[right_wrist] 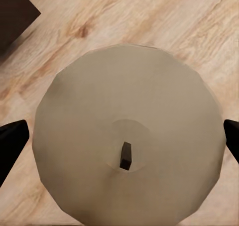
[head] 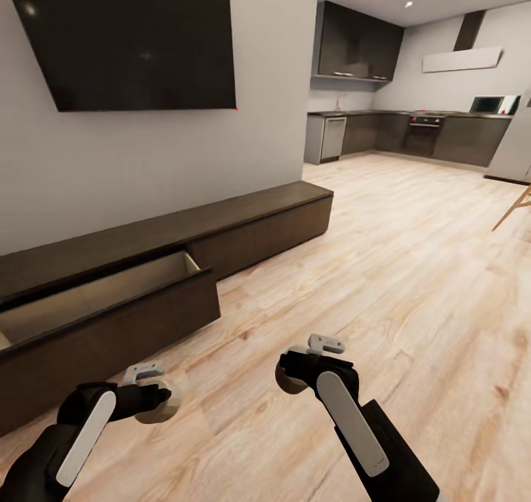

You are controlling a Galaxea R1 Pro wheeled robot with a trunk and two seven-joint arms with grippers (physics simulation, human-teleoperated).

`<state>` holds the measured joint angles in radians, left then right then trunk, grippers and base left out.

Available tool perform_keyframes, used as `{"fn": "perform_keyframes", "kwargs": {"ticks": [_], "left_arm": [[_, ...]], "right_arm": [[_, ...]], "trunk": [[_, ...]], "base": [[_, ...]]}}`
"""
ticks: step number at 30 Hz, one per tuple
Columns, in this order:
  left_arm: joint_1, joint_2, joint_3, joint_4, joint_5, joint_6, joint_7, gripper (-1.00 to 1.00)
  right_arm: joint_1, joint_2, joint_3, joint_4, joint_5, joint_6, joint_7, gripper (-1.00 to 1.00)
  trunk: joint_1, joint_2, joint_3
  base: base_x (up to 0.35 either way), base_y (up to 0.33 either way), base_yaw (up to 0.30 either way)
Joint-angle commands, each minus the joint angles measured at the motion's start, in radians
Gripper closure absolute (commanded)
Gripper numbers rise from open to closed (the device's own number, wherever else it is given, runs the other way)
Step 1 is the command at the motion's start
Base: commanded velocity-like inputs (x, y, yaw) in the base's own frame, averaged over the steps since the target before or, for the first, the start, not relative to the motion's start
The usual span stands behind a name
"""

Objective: Place each of the two pumpkins and all three candles from the living room inside a cabinet in the living room (use any cabinet), then make sure every cabinet is closed, and position the cauldron so it is next to a table in the living room.

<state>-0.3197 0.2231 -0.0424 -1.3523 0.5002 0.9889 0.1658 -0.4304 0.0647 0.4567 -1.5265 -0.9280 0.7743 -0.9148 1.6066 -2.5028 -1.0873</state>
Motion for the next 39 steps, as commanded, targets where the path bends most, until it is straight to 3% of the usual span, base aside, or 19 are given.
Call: {"fn": "perform_keyframes", "kwargs": {"ticks": [1, 12, 20, 34, 39], "left_arm": [[-0.001, 0.001, -0.002, -0.001, 0.011, 0.002, 0.011, 1.0], [-0.001, 0.0, -0.003, -0.001, 0.012, 0.002, 0.011, 1.0], [-0.001, -0.001, -0.001, -0.014, 0.015, 0.002, 0.01, 1.0], [-0.001, -0.001, 0.007, -0.021, 0.032, 0.002, 0.011, 1.0], [-0.001, -0.001, 0.008, -0.019, 0.032, 0.002, 0.011, 1.0]], "right_arm": [[-0.001, 0.0, 0.0, -0.001, -0.008, 0.003, -0.01, 1.0], [-0.001, 0.001, 0.002, -0.001, -0.009, 0.002, -0.008, 1.0], [-0.001, 0.001, 0.002, 0.018, -0.008, 0.002, -0.006, 1.0], [-0.001, 0.001, 0.003, 0.041, -0.008, 0.0, -0.005, 1.0], [-0.002, 0.001, 0.003, 0.042, -0.007, 0.0, -0.005, 1.0]], "trunk": [[0.0, 0.0, 0.0], [0.0, 0.0, 0.004], [0.0, 0.0, 0.007], [-0.007, 0.003, 0.067], [-0.026, 0.038, 0.084]], "base": [[-0.031, 0.0, 0.279], [-0.236, 0.087, 0.279], [-0.058, 0.039, 0.279], [-0.001, 0.0, 0.279], [0.0, 0.0, 0.275]]}}
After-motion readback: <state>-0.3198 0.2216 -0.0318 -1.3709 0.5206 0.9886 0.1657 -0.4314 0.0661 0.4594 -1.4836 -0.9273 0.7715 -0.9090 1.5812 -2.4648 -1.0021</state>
